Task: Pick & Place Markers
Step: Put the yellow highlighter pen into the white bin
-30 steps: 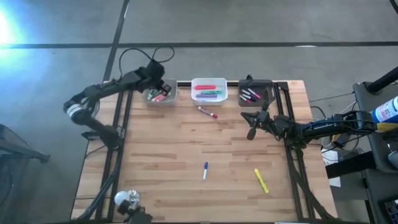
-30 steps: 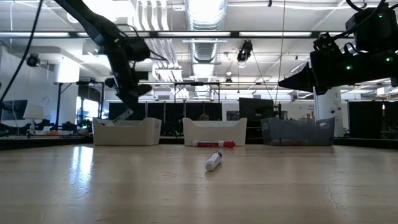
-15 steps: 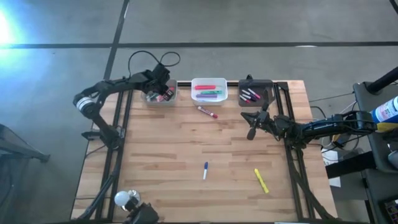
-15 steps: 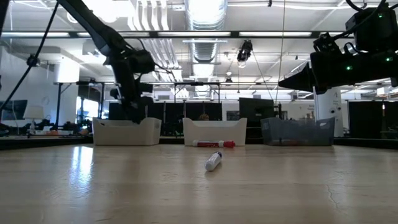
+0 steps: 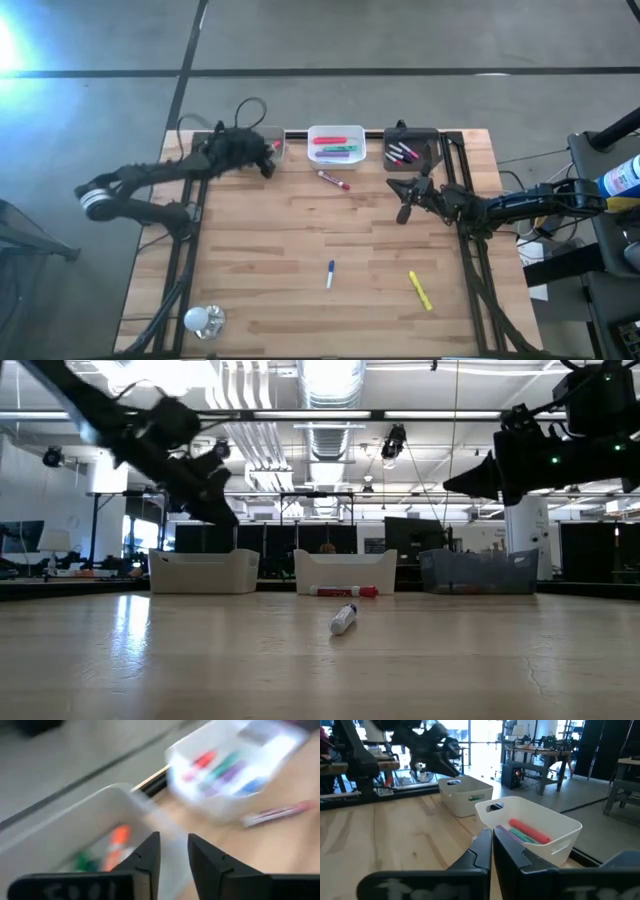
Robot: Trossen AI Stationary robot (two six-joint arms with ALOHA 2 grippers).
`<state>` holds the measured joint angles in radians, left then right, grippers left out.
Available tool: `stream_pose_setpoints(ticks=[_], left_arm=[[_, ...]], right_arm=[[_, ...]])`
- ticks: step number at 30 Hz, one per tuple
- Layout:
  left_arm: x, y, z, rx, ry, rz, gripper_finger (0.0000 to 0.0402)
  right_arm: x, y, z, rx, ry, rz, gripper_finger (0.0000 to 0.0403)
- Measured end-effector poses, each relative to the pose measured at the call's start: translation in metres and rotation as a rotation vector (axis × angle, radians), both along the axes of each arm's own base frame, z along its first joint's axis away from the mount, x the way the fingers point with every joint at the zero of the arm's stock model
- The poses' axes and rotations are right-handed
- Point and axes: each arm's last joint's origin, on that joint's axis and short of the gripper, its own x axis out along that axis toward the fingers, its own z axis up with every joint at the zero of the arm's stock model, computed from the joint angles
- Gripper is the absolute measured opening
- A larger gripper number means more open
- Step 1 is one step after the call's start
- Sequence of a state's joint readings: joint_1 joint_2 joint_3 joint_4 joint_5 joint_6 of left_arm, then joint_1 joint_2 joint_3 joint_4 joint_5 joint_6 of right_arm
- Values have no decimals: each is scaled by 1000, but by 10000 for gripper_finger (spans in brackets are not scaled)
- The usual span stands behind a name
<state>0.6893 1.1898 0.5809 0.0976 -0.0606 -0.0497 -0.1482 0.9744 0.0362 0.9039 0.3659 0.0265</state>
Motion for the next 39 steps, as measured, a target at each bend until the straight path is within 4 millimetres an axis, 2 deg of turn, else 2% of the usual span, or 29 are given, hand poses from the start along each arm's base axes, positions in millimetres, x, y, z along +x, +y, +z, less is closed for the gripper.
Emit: stream_pose_setpoints(ticks=[4,8,13,17,21,26,32,39], left_arm=[[-6,-34,-20,21,-265,-133,61],[-9,-67,-35,51,-436,-255,35],[-9,-101,-46,77,-503,-317,11],[-5,-117,-47,110,-491,-337,2],[0,-125,-45,119,-496,-377,0],[6,-129,-46,93,-500,-395,0],[10,-131,-50,86,-513,-403,0],[14,-130,-60,77,-477,-403,0]], right_arm=[[9,-1,8,28,32,-1,13],[25,-3,20,106,191,-3,13],[37,2,42,243,445,-13,13],[44,15,58,333,521,0,13],[53,33,64,431,581,14,13],[61,62,63,633,700,1,13],[64,101,45,868,858,-29,20],[57,136,25,1147,984,-122,71]])
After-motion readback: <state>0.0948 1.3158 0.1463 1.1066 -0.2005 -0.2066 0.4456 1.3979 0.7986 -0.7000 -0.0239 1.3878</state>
